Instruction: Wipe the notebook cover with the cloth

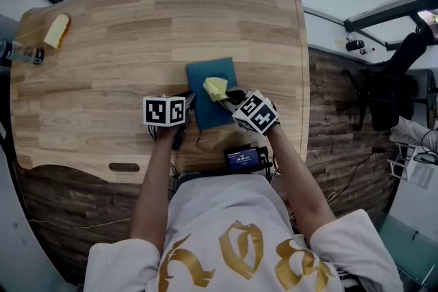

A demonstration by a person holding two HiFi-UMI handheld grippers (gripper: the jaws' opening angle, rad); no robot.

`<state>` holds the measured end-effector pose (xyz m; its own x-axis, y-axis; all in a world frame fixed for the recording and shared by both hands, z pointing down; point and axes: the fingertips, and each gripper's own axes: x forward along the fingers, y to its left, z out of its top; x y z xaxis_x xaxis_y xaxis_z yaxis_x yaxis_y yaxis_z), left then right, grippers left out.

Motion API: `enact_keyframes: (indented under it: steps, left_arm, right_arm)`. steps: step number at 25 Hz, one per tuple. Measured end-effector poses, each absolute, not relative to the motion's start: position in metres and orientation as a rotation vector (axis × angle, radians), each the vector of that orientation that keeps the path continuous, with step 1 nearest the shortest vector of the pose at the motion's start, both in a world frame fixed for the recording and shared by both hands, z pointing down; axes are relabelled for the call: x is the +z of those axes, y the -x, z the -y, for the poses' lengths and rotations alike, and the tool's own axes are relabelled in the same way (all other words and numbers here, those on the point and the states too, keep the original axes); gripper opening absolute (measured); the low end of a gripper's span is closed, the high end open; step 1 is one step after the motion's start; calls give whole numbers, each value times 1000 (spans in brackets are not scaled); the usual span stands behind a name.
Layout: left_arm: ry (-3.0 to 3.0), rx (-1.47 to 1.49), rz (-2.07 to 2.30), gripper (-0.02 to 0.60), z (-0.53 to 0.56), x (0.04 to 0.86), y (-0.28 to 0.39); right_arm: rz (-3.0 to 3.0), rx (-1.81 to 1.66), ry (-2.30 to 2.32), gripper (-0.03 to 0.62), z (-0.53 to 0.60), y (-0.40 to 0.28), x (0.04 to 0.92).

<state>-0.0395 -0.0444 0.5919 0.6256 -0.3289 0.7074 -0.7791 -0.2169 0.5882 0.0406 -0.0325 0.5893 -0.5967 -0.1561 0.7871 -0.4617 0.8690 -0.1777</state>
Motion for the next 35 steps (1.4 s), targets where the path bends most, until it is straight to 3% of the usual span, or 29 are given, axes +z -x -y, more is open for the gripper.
enact_keyframes:
  steps: [35]
  left_arm:
    - [-1788, 536, 883, 58, 43, 593, 38]
  right_arm:
    - [2053, 433, -906, 40, 122, -59, 588]
